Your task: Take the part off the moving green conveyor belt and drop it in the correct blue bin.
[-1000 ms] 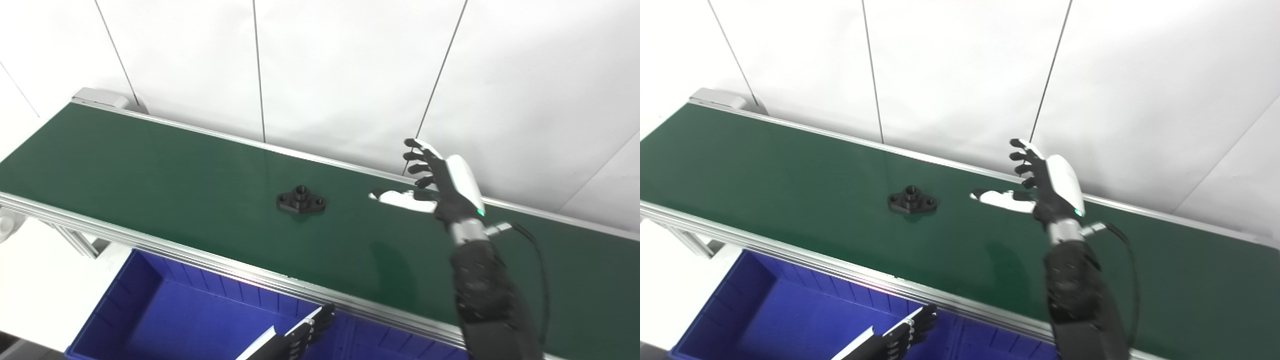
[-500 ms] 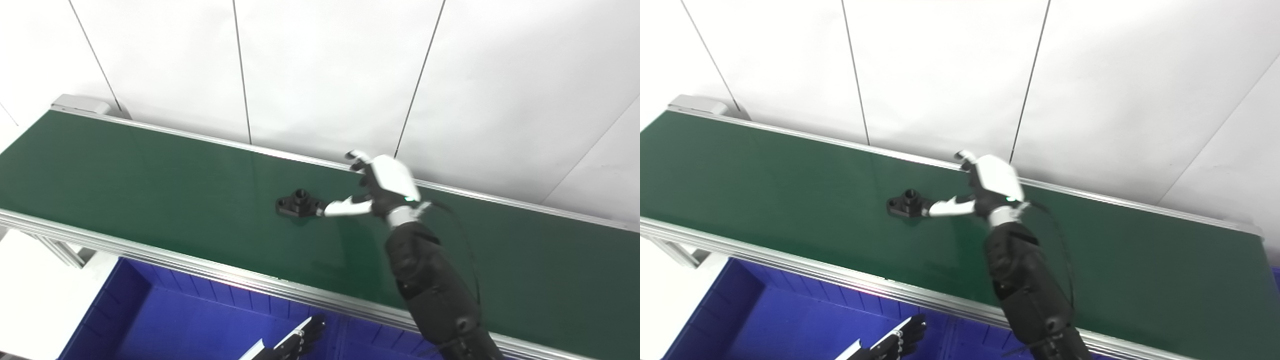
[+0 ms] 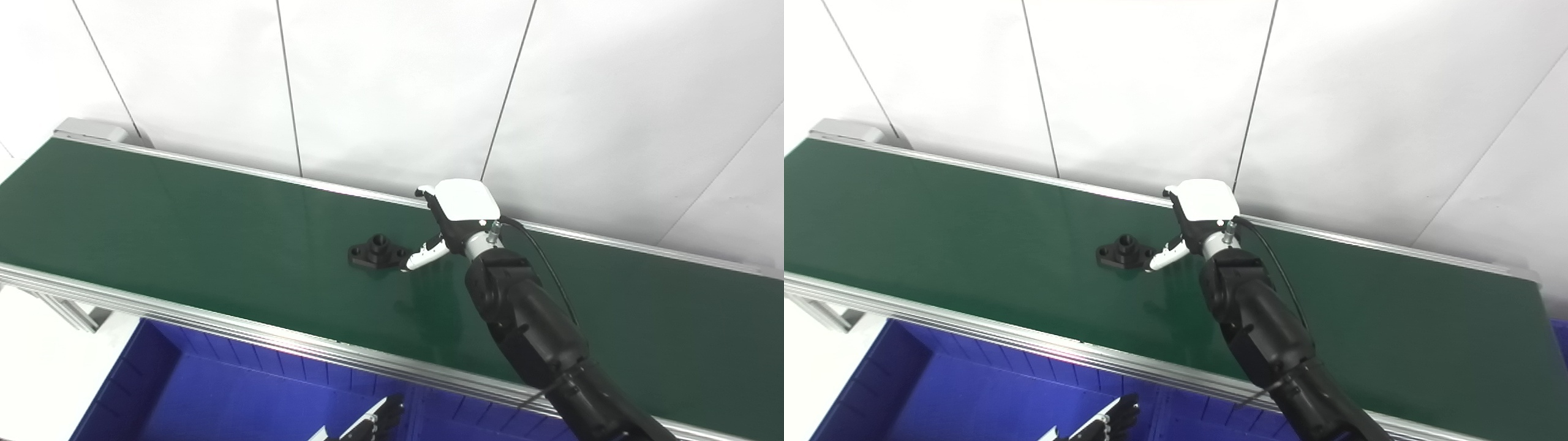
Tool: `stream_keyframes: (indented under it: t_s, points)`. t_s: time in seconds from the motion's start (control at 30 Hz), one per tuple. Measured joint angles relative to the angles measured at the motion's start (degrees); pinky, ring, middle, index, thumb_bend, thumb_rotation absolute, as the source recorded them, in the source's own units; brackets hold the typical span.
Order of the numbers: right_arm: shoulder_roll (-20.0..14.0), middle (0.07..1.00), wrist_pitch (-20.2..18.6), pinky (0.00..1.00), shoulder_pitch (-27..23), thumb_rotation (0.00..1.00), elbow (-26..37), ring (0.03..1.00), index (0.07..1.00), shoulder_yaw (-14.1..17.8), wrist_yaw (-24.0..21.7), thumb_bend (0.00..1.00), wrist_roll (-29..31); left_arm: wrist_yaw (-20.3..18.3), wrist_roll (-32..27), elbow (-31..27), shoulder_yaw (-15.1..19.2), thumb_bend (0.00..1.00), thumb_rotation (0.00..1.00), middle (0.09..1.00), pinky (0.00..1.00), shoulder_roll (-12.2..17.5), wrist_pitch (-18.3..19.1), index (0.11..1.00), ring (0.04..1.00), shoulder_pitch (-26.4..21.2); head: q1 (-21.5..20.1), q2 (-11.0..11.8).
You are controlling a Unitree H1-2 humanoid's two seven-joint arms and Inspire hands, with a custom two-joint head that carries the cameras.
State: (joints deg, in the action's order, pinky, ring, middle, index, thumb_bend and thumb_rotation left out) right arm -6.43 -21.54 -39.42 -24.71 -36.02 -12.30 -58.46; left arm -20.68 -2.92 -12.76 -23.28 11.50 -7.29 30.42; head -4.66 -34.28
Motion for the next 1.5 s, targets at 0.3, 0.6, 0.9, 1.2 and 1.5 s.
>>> stream_keyframes:
  t_s: [0.3,0.6,0.9,1.2,1.5]
  points:
    - [-1.3,0.750,1.3,0.43,-2.5,0.43,-3.9,0.531,0.828,-2.7,0.1,1.00,-1.4,0.0,0.0,-1.5,-0.7,0.89,0.59,1.000,1.00,0.2,0.5,1.000,1.000,0.9,0.8,-0.4]
    - [-0.1,0.623,1.3,0.30,-1.2,0.45,-3.9,0.426,0.799,-2.7,-0.3,0.98,0.4,0.1,0.5,-4.9,-1.6,0.90,0.59,1.000,1.00,0.4,3.0,1.000,1.000,2.8,2.7,-2.6]
    - [0.7,0.669,1.2,0.36,1.9,0.45,-4.4,0.495,0.803,-2.9,-1.1,0.97,1.3,0.3,2.1,-6.3,-1.7,0.90,0.59,1.000,1.00,0.8,3.2,1.000,1.000,3.8,2.5,-3.8]
    - [0.7,0.621,1.1,0.37,3.8,0.45,-3.8,0.501,0.748,-1.9,1.1,0.90,1.7,0.3,2.2,-7.7,-2.0,0.90,0.59,1.000,1.00,1.4,3.9,1.000,1.000,4.1,3.1,-4.3]
    - [0.5,0.407,6.1,0.18,6.7,0.01,-6.3,0.257,0.515,-1.3,14.4,0.52,3.9,0.5,2.2,-8.0,-2.0,0.90,0.59,1.000,1.00,1.4,4.4,1.000,1.000,4.3,3.2,-4.8]
